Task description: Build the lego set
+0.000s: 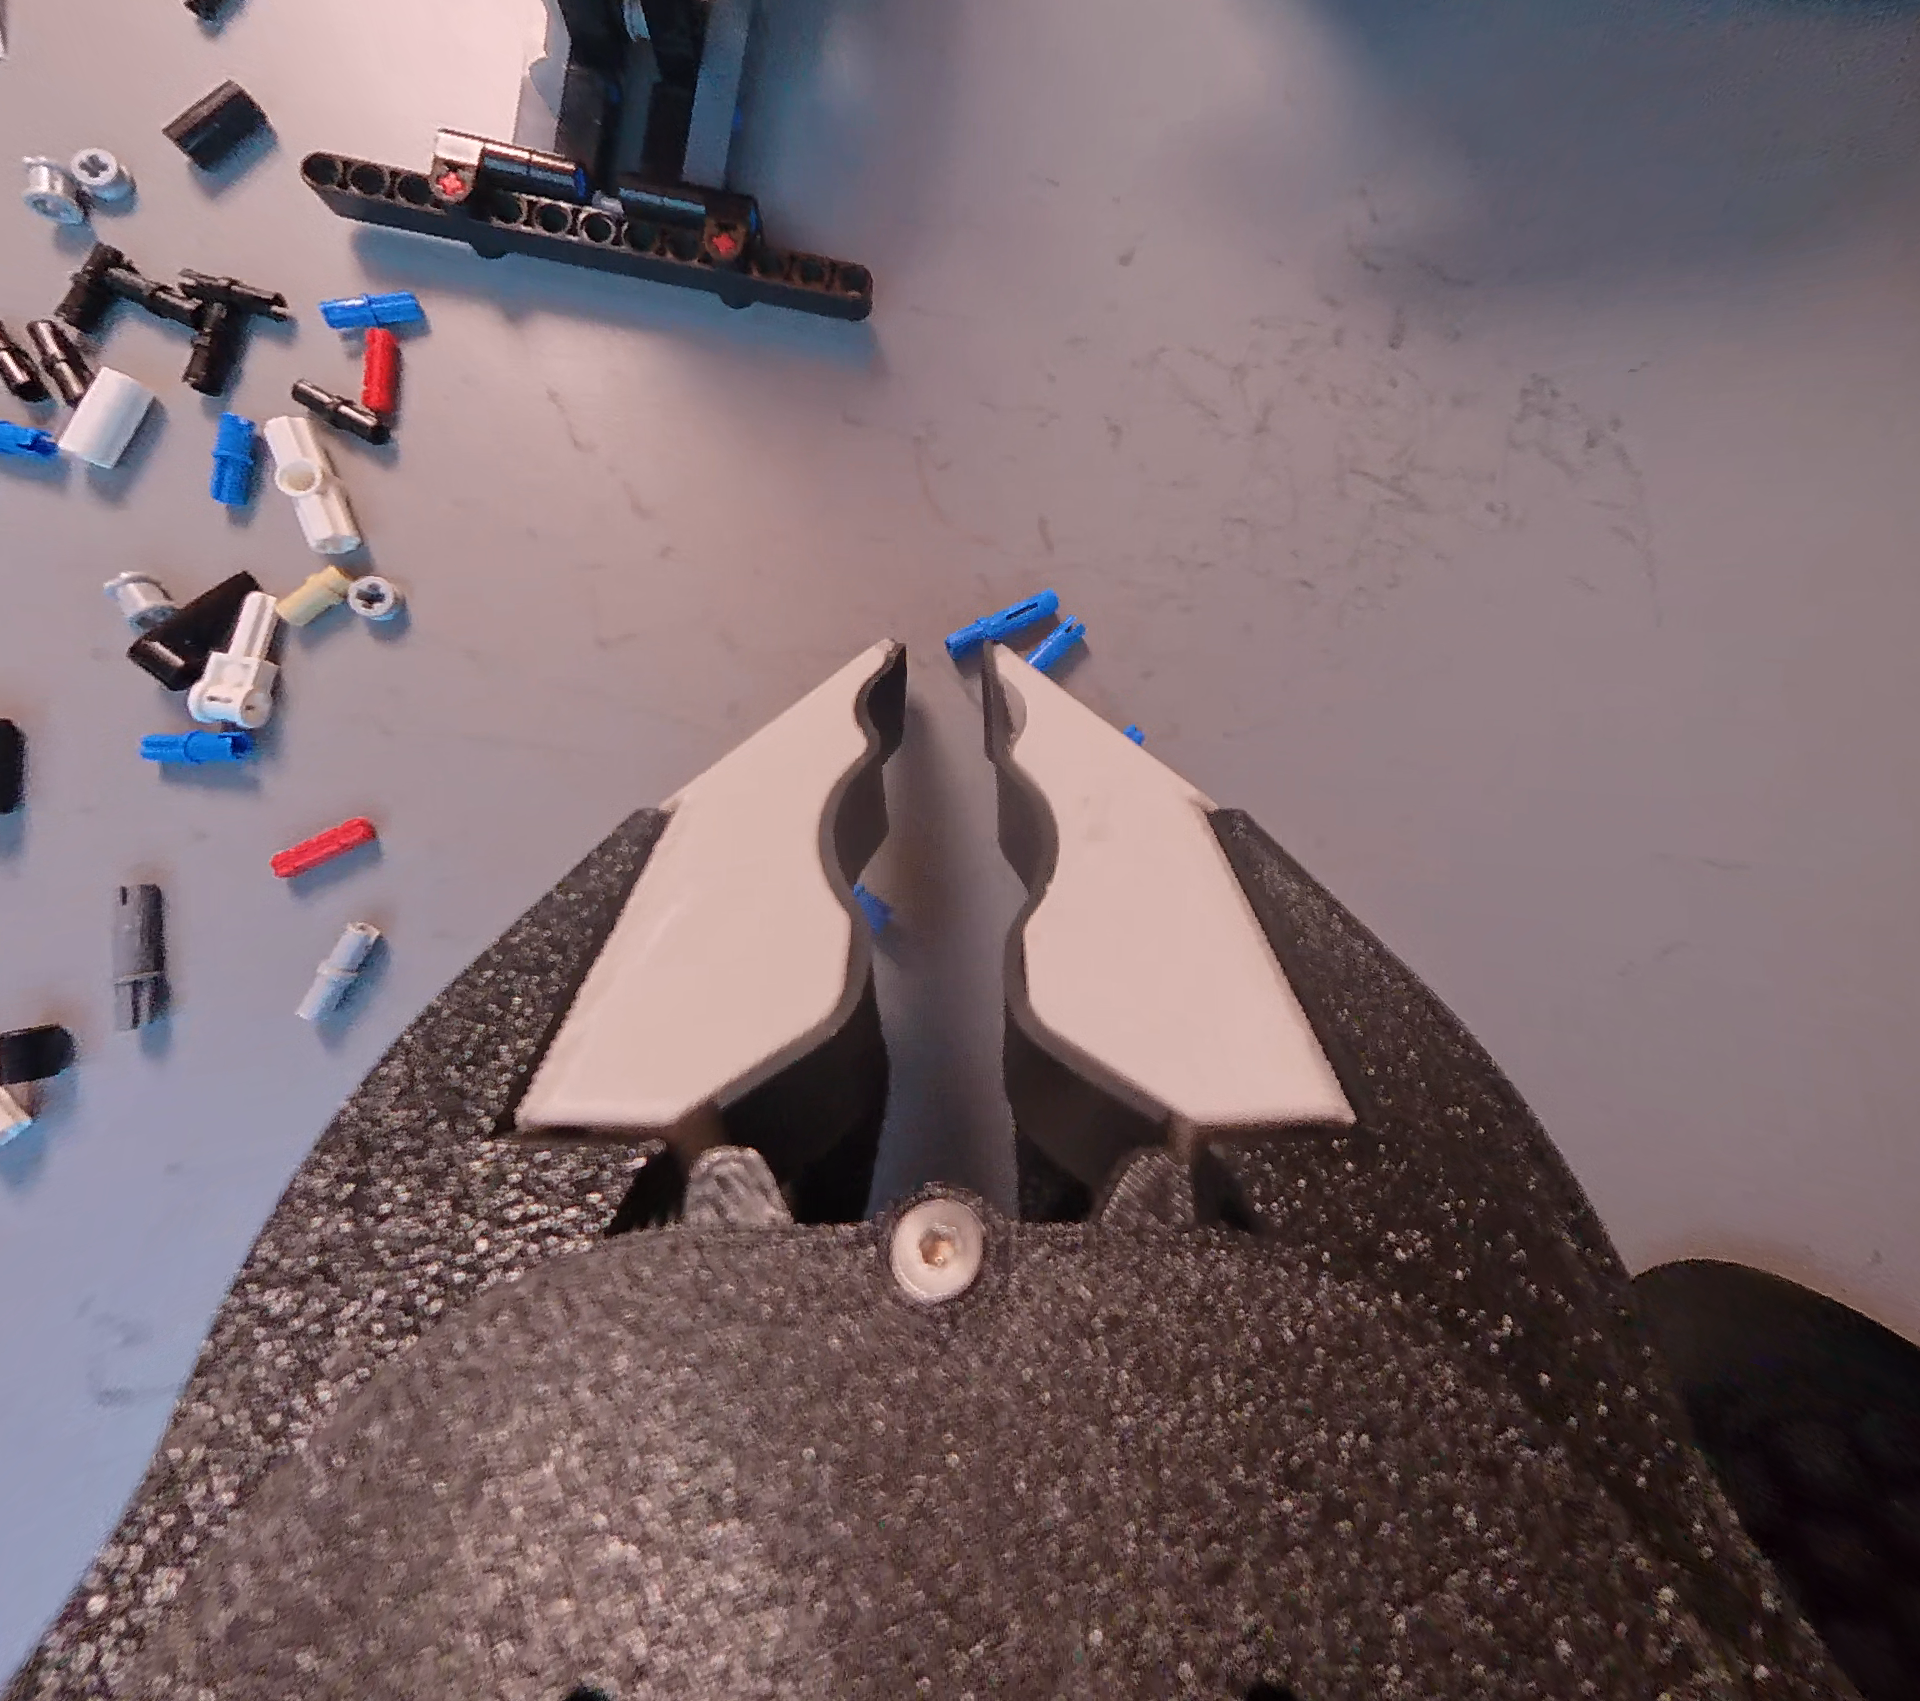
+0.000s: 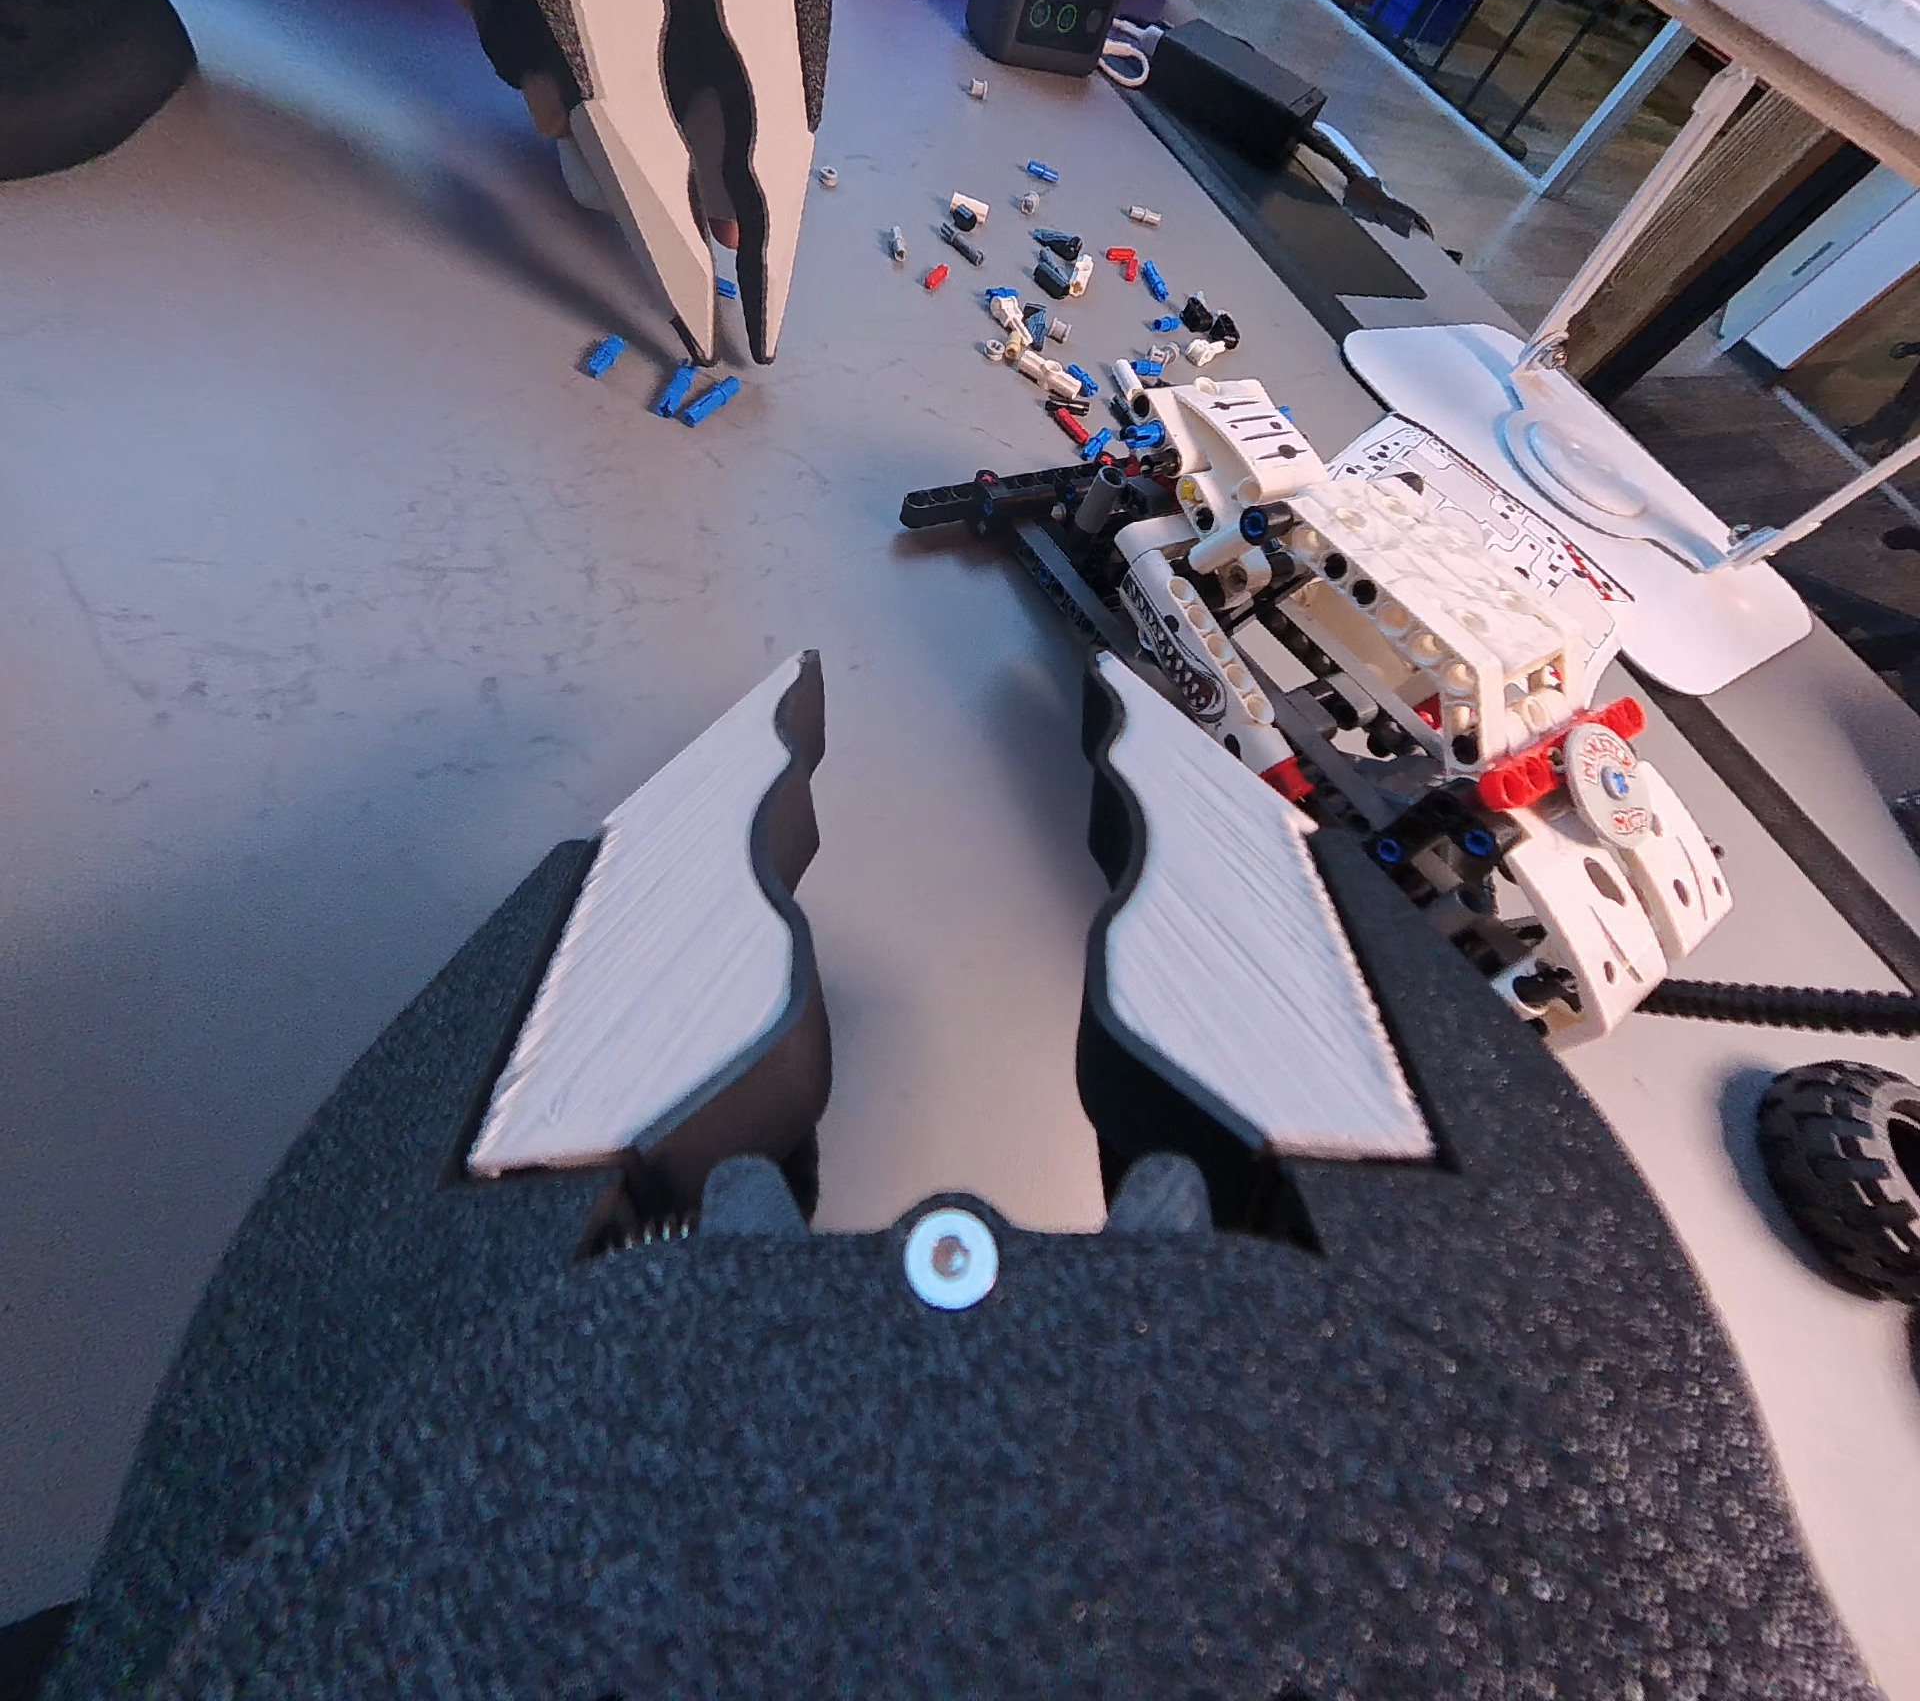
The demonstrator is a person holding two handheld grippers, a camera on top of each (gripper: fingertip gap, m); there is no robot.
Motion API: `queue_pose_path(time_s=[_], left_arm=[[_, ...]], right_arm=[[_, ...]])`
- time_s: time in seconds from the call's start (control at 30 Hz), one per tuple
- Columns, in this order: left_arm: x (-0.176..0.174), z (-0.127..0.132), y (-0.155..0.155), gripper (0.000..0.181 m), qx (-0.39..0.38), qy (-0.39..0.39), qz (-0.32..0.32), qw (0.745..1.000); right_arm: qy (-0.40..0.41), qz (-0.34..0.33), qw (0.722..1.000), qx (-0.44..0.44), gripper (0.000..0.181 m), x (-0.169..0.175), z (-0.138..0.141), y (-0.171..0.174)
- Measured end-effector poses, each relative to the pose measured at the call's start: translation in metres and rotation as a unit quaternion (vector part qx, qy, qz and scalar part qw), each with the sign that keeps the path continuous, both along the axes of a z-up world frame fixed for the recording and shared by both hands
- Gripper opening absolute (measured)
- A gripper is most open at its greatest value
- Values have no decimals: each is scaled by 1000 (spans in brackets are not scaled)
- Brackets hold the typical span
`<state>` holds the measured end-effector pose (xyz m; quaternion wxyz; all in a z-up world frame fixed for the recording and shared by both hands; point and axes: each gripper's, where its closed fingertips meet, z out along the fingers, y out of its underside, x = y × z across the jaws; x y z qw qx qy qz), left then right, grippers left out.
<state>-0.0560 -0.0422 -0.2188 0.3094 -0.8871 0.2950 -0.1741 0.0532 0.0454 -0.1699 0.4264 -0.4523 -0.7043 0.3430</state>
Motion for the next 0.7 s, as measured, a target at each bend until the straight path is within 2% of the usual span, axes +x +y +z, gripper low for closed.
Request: queue_pose_path(time_s=[0.3,0.47,0.57,0.7], left_arm=[[10,-5,-5,6,-13,-8,-25,1000],[7,1,-4,9,-2,-18,-16,1000],[-9,12,13,15,45,-14,34,998],[-50,39,43,17,142,-15,168,976]], right_arm=[[-1,3,1000,0,49,0,-1,-1],[-2,2,1000,0,49,0,-1,0],[-1,2,1000,0,49,-1,-1,0],[6,1,1000,-5,49,-1,1,0]])
